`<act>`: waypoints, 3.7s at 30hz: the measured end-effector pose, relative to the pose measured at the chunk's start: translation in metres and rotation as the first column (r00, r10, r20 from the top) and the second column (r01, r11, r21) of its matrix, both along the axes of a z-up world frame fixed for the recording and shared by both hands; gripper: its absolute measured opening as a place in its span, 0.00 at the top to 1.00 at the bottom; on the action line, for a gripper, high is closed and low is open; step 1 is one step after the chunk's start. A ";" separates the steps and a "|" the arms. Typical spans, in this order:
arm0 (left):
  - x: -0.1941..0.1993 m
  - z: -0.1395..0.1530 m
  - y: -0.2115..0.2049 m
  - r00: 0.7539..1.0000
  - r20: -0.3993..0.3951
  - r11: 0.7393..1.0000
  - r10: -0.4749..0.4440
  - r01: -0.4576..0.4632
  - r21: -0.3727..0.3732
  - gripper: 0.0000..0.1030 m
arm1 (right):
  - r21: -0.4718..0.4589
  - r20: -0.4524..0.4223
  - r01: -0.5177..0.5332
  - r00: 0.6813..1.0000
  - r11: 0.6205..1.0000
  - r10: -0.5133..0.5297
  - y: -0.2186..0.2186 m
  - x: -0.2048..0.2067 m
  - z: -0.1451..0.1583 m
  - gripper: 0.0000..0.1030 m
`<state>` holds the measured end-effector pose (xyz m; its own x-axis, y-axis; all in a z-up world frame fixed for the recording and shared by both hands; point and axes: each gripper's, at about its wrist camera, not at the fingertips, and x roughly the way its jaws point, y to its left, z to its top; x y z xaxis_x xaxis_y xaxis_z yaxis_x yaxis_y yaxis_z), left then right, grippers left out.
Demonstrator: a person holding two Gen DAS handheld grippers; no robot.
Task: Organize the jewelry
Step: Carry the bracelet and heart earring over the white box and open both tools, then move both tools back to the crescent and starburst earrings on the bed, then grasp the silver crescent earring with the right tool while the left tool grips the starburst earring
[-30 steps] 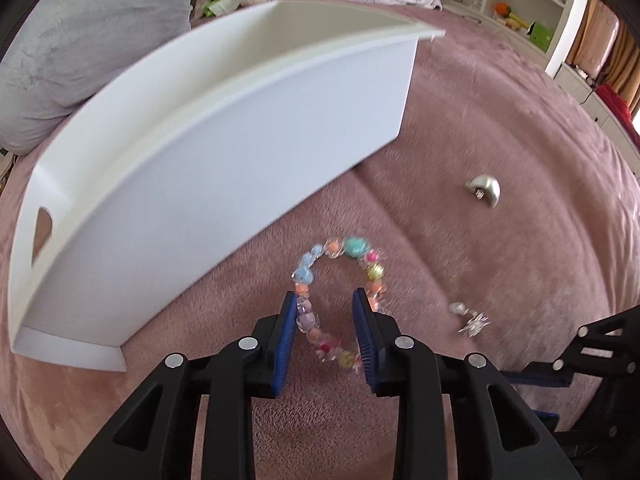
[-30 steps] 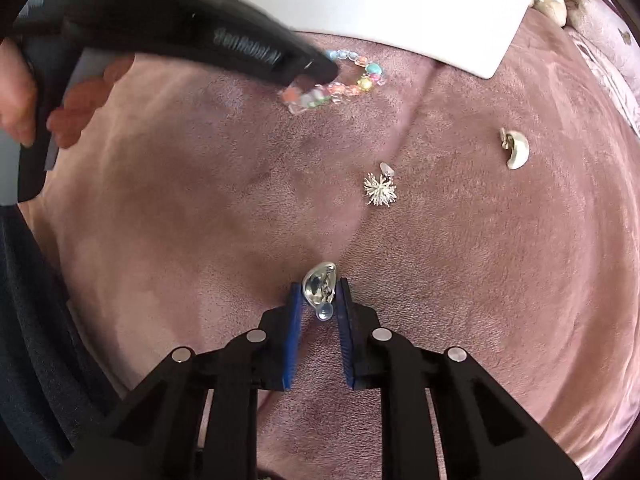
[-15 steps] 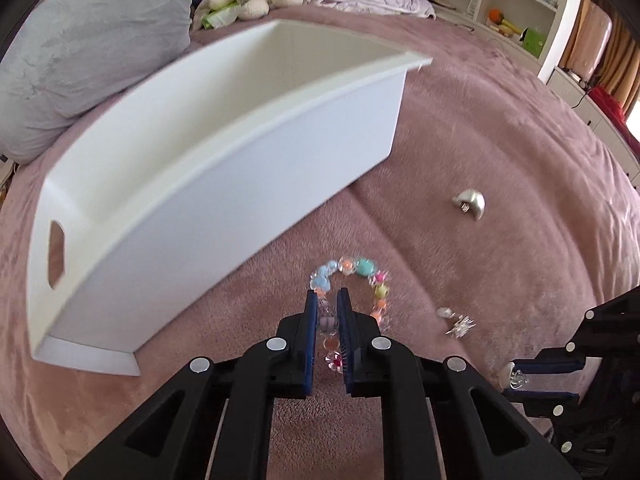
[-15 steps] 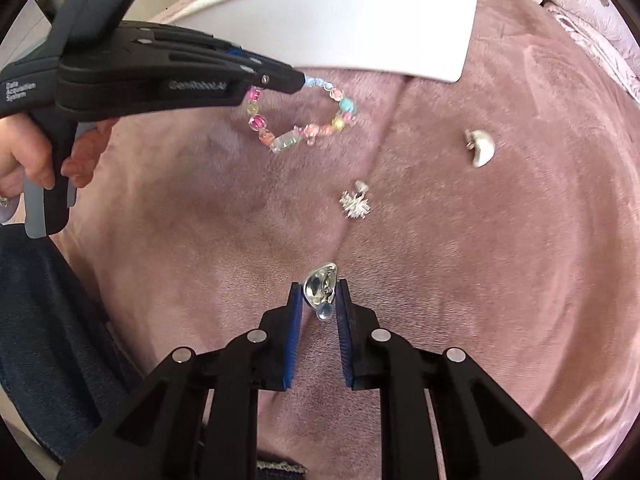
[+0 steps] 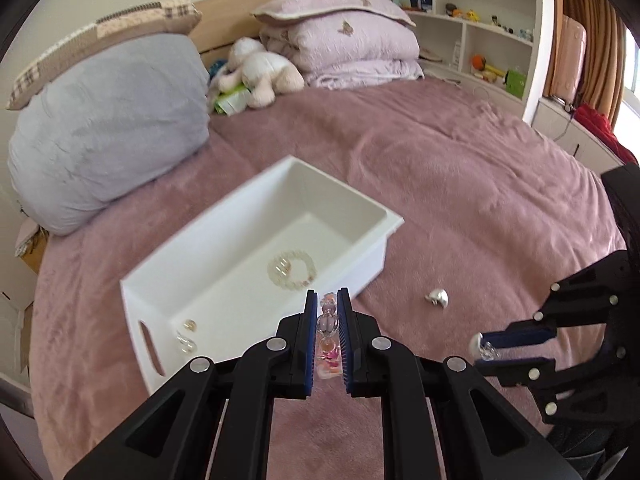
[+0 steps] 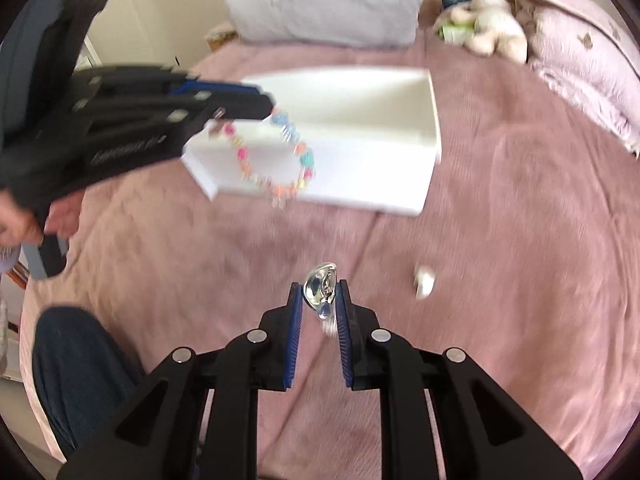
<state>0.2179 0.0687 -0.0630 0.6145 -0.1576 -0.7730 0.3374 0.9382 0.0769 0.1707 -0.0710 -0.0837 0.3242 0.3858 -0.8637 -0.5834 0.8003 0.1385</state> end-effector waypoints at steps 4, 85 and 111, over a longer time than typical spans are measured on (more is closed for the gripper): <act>0.006 0.033 0.021 0.998 0.054 0.999 0.040 -0.039 -0.016 0.86 | 0.019 0.070 -0.002 0.998 1.000 0.001 0.016 0.026 0.025 0.83; -0.014 -0.139 -0.099 0.903 -0.358 0.969 -0.236 0.246 -0.018 0.32 | -0.273 0.019 -0.052 0.998 0.961 0.059 -0.028 0.062 -0.100 0.48; -0.009 -0.154 -0.061 0.913 -0.360 0.982 -0.190 0.179 -0.064 0.78 | -0.210 -0.059 -0.012 0.998 0.978 -0.001 -0.035 0.071 -0.114 0.84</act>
<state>0.2088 0.0074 -0.2168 0.2501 -0.2670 -0.9307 0.5043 0.8565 -0.1102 0.2421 -0.1058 -0.1975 0.2688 0.1952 -0.9432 -0.5837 0.8119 0.0017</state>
